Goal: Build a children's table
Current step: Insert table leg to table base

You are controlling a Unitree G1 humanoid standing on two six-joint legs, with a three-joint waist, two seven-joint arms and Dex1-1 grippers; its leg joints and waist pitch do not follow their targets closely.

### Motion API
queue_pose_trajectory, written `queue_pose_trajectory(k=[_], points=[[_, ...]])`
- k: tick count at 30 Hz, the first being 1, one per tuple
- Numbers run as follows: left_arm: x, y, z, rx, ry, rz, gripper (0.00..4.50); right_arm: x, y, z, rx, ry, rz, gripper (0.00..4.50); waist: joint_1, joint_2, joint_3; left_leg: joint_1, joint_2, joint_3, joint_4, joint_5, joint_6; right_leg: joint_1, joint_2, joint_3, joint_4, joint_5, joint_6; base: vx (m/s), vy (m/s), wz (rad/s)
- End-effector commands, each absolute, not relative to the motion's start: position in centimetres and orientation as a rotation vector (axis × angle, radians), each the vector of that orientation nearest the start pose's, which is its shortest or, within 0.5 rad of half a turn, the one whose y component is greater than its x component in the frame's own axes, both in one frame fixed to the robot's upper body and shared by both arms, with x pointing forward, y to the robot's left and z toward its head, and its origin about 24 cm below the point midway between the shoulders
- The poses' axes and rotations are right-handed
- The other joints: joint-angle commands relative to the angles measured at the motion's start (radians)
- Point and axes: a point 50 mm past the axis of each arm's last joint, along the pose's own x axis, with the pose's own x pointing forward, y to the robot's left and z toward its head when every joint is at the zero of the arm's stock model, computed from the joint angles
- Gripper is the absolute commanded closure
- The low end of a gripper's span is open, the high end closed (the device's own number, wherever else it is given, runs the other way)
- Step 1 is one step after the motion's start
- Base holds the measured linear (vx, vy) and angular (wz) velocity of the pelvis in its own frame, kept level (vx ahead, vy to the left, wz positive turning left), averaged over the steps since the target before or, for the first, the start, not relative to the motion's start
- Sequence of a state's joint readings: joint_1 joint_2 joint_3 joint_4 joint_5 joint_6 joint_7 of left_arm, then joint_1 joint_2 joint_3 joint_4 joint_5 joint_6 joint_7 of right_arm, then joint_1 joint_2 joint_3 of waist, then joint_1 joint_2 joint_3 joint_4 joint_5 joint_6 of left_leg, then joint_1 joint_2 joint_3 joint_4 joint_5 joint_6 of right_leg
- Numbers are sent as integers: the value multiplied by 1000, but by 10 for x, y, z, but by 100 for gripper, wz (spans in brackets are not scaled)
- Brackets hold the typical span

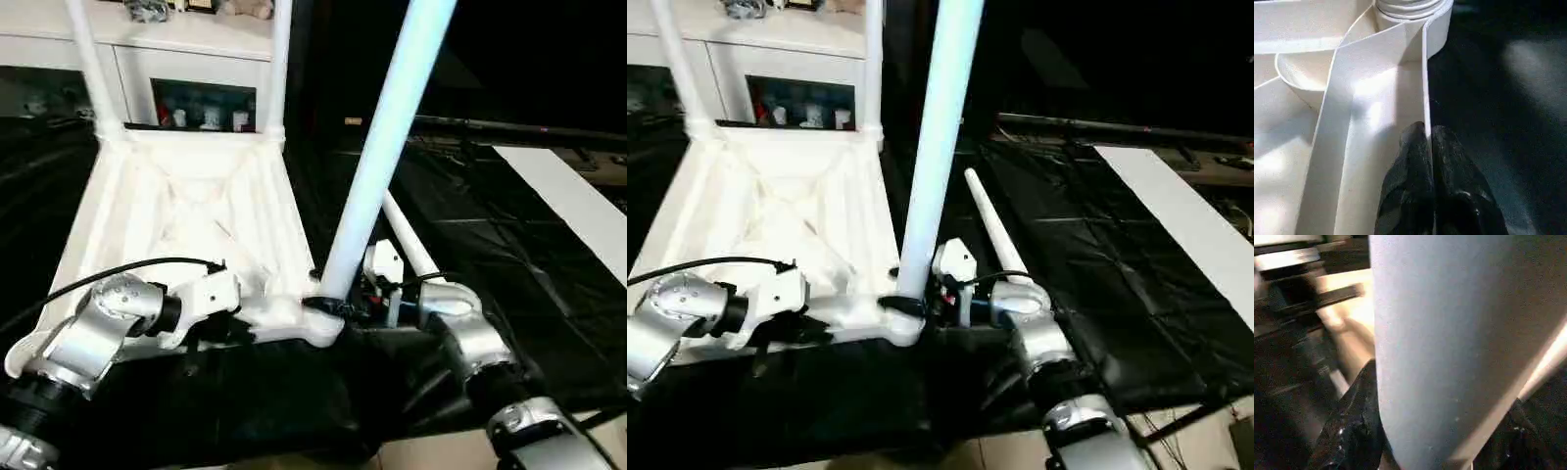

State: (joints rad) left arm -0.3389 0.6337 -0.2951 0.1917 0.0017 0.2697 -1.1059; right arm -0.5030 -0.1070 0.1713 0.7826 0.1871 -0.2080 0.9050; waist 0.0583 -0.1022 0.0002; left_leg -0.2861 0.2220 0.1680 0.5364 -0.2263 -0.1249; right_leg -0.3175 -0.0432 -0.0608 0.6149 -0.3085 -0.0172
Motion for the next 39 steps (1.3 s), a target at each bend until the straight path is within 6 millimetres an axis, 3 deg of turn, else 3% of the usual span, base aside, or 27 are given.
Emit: queue_pose_trajectory(k=[1, 2, 3, 4, 5, 6, 9, 10, 11, 12, 13, 14, 15, 18, 20, 22, 26, 32, 33, 36, 39], points=[[270, 172, 44, 507, 585, -1140, 450, 281, -116, -54, -41, 547, 779, 264, -7, 24, 40, -28, 34, -26, -92, -358, -20, -37, -103, 72, -112, -425, -87, 0, 0, 0], [270, 169, 43, 495, 589, -1117, 450, 283, -115, -55, -35, 557, 725, 264, -8, 23, 36, -31, 32, -27, -92, -349, -17, -32, -104, 72, -114, -426, -80, -40, 8, -20], [270, 159, 40, 467, 594, -1055, 450, 289, -112, -57, -21, 583, 596, 264, -11, 24, 29, -39, 34, -28, -92, -304, -16, -26, -103, 72, -108, -366, -80, 0, 0, 0], [270, 159, 40, 467, 594, -1055, 450, 289, -112, -57, -21, 583, 596, 264, -14, 21, 35, -41, 33, -25, -92, -263, -20, -31, -94, 68, -100, -284, -91, 0, 0, 0], [270, 150, 38, 448, 602, -1009, 450, 293, -108, -57, -1, 601, 512, 264, -15, 21, 34, -38, 31, -22, -90, -268, -17, -32, -92, 68, -101, -270, -93, 0, 0, 0], [270, 139, 37, 428, 606, -966, 450, 298, -102, -55, 16, 611, 453, 264, -18, 11, 40, -33, 31, -18, -87, -288, -16, -42, -91, 70, -101, -275, -101, 0, 0, 0], [269, 132, 37, 417, 609, -939, 450, 300, -97, -54, 27, 617, 420, 264, -19, 12, 41, -36, 27, -17, -83, -298, -8, -44, -93, 74, -106, -300, -81, 0, 0, 0], [269, 130, 37, 414, 608, -939, 450, 301, -96, -53, 31, 617, 418, 264, -18, 9, 37, -41, 24, -16, -81, -269, 2, -39, -90, 75, -104, -261, -70, 0, 0, 0], [267, 118, 39, 386, 603, -931, 450, 304, -88, -50, 58, 616, 404, 264, -20, -2, 36, -43, 26, -13, -80, -249, 7, -37, -88, 75, -102, -231, -71, 0, 0, 0], [264, 100, 42, 352, 591, -940, 450, 308, -75, -44, 84, 611, 408, 264, -17, 4, 35, -41, 24, -11, -78, -208, 7, -37, -84, 75, -94, -154, -78, 0, 0, 0], [264, 100, 42, 352, 591, -940, 450, 308, -75, -44, 84, 611, 408, 264, -16, -5, 26, -40, 24, -8, -72, -159, 13, -30, -84, 75, -82, -70, -91, 0, 0, 0], [263, 89, 45, 333, 580, -947, 450, 312, -65, -38, 94, 603, 421, 264, -17, -13, 30, -43, 21, -6, -71, -140, 19, -30, -81, 73, -84, -47, -92, 0, 0, 0], [262, 83, 47, 325, 573, -950, 450, 314, -58, -34, 100, 596, 430, 264, -16, -6, 29, -46, 20, -6, -69, -103, 22, -24, -81, 73, -79, 8, -97, 0, 0, 0], [263, 83, 47, 337, 576, -927, 450, 317, -53, -30, 94, 589, 421, 264, -21, -13, 26, -45, 14, -2, -60, -21, 34, -18, -75, 73, -69, 152, -102, 0, 0, 0], [263, 85, 47, 342, 576, -923, 450, 318, -52, -30, 94, 588, 421, 264, -21, -15, 29, -43, 14, -2, -62, -55, 35, -20, -76, 73, -74, 112, -98, 0, 0, 0], [263, 87, 47, 350, 582, -911, 450, 319, -51, -28, 83, 584, 413, 264, -23, -16, 30, -41, 18, -4, -67, -119, 25, -25, -80, 75, -83, -5, -94, 0, 0, 0], [262, 88, 49, 358, 593, -881, 450, 322, -48, -25, 71, 581, 403, 264, -25, -15, 29, -40, 22, -6, -70, -152, 13, -30, -84, 78, -87, -76, -91, 0, 0, 0], [263, 88, 50, 353, 594, -865, 450, 324, -43, -20, 86, 554, 430, 264, -30, -21, 26, -40, 20, -3, -65, -116, 17, -27, -82, 79, -81, -11, -102, 0, 0, 0], [263, 88, 51, 353, 591, -864, 450, 325, -42, -18, 105, 547, 438, 208, -30, -21, 27, -40, 20, -3, -65, -108, 19, -27, -83, 79, -81, -2, -103, 0, 0, 0], [265, 90, 52, 360, 571, -866, 450, 331, -36, -7, 149, 494, 486, 194, -31, -16, 20, -34, 21, -3, -62, -105, 21, -28, -83, 79, -77, 3, -121, 0, 0, 0], [266, 93, 53, 373, 569, -870, 450, 335, -33, 2, 158, 452, 538, 157, -23, -18, 13, -38, 15, 3, -49, 38, 44, -13, -75, 79, -56, 235, -136, 0, 0, 0]])
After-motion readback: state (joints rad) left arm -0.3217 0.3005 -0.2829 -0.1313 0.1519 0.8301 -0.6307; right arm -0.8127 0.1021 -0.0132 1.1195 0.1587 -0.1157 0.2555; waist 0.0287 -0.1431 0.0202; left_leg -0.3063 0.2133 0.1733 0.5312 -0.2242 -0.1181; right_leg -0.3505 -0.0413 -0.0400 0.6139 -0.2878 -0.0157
